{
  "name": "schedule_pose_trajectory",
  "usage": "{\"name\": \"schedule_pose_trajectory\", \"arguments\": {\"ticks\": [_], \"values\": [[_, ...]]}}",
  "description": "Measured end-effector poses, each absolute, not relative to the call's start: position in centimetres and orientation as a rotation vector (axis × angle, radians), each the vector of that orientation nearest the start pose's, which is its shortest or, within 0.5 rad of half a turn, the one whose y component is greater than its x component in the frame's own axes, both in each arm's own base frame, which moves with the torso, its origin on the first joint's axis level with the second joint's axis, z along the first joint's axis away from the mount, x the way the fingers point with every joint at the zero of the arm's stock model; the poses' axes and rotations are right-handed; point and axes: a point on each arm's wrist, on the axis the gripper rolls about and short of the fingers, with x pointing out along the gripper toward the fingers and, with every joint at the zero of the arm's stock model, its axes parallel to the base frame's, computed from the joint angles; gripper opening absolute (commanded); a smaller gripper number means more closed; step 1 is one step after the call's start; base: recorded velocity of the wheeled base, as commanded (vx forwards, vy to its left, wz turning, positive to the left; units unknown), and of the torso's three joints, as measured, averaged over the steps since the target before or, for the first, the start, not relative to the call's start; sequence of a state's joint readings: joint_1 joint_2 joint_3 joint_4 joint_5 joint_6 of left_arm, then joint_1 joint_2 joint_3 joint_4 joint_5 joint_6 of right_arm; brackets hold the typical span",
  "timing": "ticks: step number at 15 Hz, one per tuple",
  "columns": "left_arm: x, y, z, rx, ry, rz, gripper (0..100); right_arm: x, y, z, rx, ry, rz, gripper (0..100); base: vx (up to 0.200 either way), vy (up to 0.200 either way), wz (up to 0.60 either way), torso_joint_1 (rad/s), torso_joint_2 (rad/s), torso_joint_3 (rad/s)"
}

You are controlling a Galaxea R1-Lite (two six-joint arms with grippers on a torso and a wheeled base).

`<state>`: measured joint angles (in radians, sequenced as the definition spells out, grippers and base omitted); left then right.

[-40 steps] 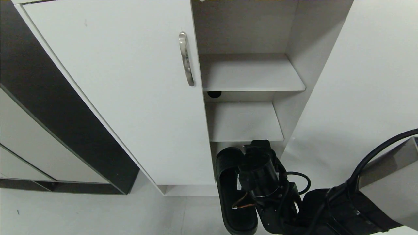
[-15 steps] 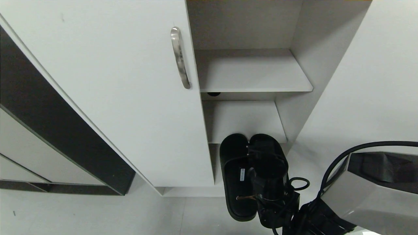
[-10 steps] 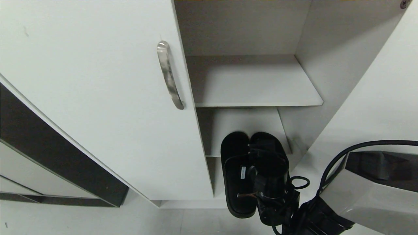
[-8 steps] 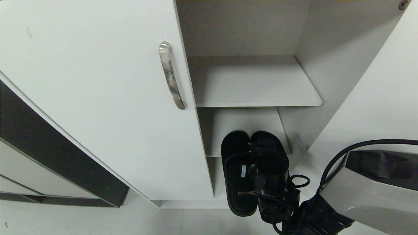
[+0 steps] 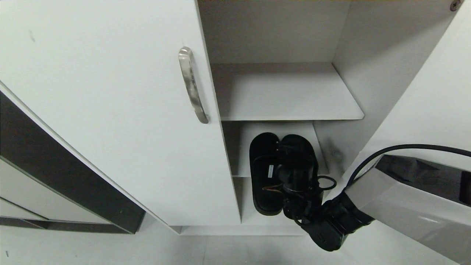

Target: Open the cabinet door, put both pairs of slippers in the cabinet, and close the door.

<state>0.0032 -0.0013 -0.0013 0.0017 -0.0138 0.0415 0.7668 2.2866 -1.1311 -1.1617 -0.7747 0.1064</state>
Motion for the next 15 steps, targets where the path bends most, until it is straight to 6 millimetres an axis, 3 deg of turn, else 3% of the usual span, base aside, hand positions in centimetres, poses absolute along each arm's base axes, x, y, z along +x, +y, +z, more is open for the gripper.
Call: {"name": "schedule_pose_trajectory", "arguments": {"ticks": [8,15], "values": [[-2.3,0.0,7.6,0.041,-0.001,-0.01,0,38.0,29.9,11.5,0.117,-0.015,-0.042,0,0.0,0.0,0.0,0.0,0.0,0.0],[-2.3,0.0,7.6,0.041,-0.001,-0.011,0,40.0,30.0,11.6,0.123,-0.033,-0.059,0,0.0,0.0,0.0,0.0,0.0,0.0]]}}
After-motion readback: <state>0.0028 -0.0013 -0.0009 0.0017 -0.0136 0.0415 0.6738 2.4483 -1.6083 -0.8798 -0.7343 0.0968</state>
